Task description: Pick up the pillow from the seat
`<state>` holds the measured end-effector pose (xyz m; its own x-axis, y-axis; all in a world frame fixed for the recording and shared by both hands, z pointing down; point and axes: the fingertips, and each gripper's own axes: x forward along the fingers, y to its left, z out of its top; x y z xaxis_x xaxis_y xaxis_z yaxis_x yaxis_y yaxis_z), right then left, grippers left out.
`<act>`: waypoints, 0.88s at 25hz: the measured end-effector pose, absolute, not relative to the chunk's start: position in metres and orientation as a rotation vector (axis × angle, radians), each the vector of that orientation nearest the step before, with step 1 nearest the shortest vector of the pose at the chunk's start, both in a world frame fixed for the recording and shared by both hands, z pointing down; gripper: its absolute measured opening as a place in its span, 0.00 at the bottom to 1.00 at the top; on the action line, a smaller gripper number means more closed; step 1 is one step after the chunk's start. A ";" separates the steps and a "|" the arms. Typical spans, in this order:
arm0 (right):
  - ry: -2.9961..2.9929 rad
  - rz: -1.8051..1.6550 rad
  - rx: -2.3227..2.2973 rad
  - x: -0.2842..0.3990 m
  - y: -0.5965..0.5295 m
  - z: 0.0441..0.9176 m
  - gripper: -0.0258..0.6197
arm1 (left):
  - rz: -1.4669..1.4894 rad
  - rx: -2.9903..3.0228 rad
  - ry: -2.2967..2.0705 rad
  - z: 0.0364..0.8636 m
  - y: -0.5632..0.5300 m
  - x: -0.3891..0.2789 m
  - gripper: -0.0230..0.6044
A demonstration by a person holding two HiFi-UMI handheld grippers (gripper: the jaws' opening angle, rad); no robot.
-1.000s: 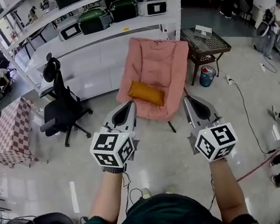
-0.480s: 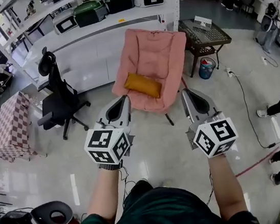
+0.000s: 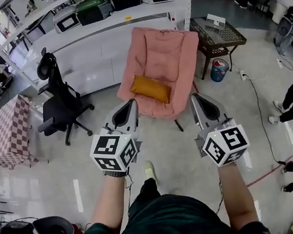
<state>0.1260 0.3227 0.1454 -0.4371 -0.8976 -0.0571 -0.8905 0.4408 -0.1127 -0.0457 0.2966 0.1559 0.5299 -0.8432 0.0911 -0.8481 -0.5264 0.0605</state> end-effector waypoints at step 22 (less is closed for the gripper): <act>2.557 -0.242 -1.779 0.035 0.053 0.229 0.04 | 0.257 2.716 -1.285 0.256 0.014 -0.109 0.05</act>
<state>0.0353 0.0535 0.2288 -0.3514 -0.9333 0.0744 -0.9307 0.3396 -0.1360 -0.1086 0.0144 0.2561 0.6238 -0.7538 0.2067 -0.7752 -0.6303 0.0410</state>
